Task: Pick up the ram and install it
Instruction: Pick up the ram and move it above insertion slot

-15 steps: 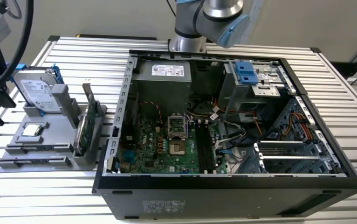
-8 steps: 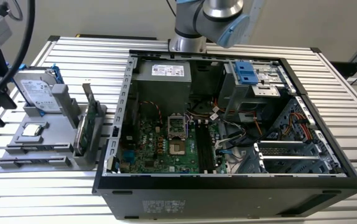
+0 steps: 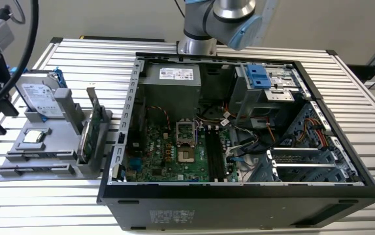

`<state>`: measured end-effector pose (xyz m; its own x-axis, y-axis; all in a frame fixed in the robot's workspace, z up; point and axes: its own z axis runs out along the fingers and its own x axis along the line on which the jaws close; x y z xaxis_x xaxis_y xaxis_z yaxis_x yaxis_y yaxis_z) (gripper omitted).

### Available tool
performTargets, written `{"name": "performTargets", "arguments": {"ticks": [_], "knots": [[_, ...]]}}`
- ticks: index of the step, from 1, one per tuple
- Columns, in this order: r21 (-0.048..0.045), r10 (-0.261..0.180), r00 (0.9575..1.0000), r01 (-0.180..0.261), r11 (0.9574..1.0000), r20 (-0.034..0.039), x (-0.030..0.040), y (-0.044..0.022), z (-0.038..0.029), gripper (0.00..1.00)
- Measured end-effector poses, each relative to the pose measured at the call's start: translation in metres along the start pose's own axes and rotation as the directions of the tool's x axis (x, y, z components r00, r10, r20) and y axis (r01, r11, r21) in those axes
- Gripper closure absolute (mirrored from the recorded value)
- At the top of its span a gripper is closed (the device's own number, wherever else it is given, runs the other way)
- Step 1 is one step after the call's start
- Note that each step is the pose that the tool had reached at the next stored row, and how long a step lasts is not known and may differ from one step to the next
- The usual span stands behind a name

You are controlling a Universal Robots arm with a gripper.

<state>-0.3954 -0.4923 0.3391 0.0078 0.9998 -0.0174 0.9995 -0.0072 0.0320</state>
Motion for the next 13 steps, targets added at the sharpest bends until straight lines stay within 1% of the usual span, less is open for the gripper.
{"name": "performTargets", "arguments": {"ticks": [5,13], "knots": [[0.0001,0.0,1.0,0.0,1.0,0.0023,0.0001,-0.0001,0.0023,0.0],[-0.0001,0.0,1.0,0.0,1.0,0.0032,0.0001,-0.0002,0.0067,0.0]]}}
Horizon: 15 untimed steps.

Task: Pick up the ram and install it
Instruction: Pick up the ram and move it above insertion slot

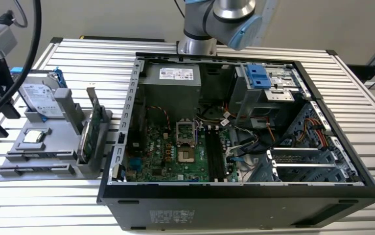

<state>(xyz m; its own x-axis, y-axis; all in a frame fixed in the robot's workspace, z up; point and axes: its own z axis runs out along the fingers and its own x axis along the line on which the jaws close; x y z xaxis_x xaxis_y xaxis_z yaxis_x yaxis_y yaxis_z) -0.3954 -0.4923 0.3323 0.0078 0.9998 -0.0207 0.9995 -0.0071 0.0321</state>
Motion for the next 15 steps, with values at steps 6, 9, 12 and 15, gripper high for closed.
{"name": "performTargets", "arguments": {"ticks": [6,9,12,15], "knots": [[0.0013,-0.001,1.0,0.001,1.0,0.0001,0.0002,-0.0002,0.0055,0.0],[0.0058,-0.007,1.0,0.007,1.0,-0.0001,0.0003,-0.0003,0.0081,0.0],[0.0064,-0.016,0.9999,0.016,0.9999,-0.0004,0.0003,-0.0004,0.0112,0.0],[0.0064,-0.021,0.9998,0.021,0.9998,-0.0005,0.0004,-0.0004,0.0133,0.0]]}}
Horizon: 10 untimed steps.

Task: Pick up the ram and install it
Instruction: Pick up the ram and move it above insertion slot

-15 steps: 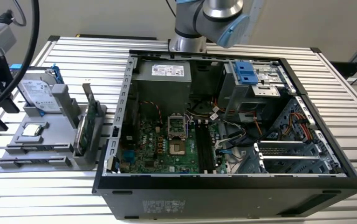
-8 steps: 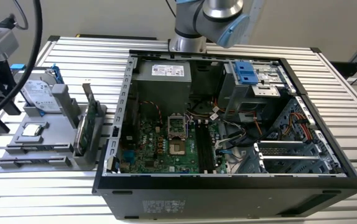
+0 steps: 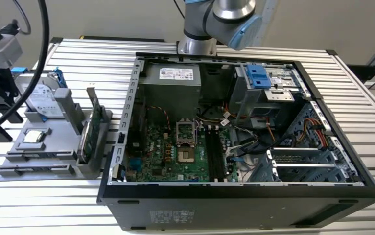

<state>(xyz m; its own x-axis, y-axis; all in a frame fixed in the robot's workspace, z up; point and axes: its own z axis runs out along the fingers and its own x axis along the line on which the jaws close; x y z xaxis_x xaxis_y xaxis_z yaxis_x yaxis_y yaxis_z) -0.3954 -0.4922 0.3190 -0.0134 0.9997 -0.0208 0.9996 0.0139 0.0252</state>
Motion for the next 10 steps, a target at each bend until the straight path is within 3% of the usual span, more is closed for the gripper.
{"name": "performTargets", "arguments": {"ticks": [10], "knots": [[-0.0001,-0.002,1.0,0.002,1.0,-0.0001,0.0,-0.0001,0.0035,0.0]]}}
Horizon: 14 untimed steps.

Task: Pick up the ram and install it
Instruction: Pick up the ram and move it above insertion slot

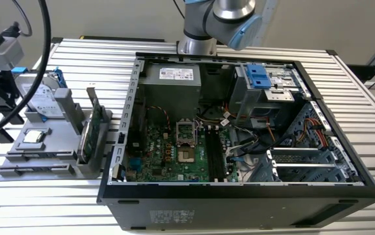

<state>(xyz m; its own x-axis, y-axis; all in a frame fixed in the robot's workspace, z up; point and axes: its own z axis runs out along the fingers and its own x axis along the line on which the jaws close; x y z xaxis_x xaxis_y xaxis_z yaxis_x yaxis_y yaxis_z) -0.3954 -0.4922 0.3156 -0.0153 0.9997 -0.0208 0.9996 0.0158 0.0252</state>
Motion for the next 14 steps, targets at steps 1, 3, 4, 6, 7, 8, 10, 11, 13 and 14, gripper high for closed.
{"name": "performTargets", "arguments": {"ticks": [1,3,4,6,7,8,10,11,13,14], "knots": [[0.0,0.0,1.0,0.0,1.0,0.0,0.0,0.0,0.0003,0.0],[0.0,0.0,1.0,0.0,1.0,-0.0001,0.0,0.0,0.0008,0.0],[0.0,0.0,1.0,0.0,1.0,0.0,0.0,0.0,0.0012,0.0],[-0.0001,0.0,1.0,0.0,1.0,-0.0001,0.0,0.0,0.0018,0.0],[0.0,0.0,1.0,0.0,1.0,-0.0001,0.0001,-0.0001,0.0021,0.0],[0.0,0.0,1.0,0.0,1.0,0.0,0.0001,0.0,0.0024,0.0],[0.0,0.0,1.0,0.0,1.0,0.0,0.0001,-0.0001,0.0029,0.0],[0.0,0.0,1.0,0.0,1.0,0.0,0.0001,-0.0001,0.0032,0.0],[-0.0002,0.0,1.0,0.0,1.0,-0.0001,0.0001,-0.0001,0.004,0.0],[-0.0001,0.0,1.0,0.0,1.0,-0.0001,0.0001,-0.0001,0.0045,0.0]]}}
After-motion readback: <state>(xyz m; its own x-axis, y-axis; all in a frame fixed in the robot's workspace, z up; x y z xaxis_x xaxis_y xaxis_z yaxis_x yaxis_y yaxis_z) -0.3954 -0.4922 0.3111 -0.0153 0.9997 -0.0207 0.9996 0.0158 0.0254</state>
